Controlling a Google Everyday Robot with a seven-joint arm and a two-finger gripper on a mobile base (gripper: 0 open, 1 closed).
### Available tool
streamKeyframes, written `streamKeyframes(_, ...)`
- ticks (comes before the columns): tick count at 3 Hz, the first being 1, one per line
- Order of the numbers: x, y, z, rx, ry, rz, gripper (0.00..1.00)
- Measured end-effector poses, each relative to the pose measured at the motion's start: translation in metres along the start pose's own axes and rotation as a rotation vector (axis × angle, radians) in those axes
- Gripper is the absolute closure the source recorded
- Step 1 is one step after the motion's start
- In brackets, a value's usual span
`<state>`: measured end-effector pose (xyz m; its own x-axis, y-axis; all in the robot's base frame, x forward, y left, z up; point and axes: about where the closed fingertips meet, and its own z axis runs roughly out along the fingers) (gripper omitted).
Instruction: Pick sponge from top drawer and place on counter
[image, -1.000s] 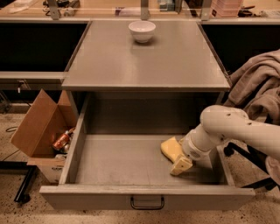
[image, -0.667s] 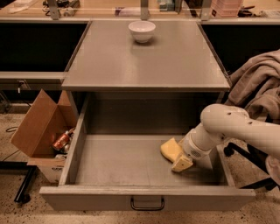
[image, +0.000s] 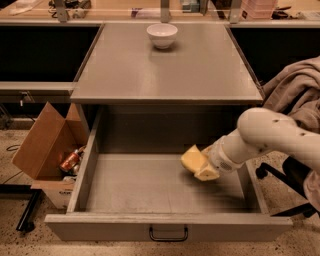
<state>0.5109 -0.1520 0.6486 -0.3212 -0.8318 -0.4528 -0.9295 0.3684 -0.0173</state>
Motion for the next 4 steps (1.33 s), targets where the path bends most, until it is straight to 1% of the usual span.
streamKeyframes(1,-0.020,-0.001,-0.071,0.075,-0.173,-0.046,1.00)
streamKeyframes(2,-0.028,-0.004,-0.130,0.140,-0.268,-0.158,1.00)
streamKeyframes(3,-0.027,-0.005,-0.133,0.158,-0.265,-0.231,1.00)
streamKeyframes(4,-0.027,-0.005,-0.133,0.157,-0.264,-0.230,1.00)
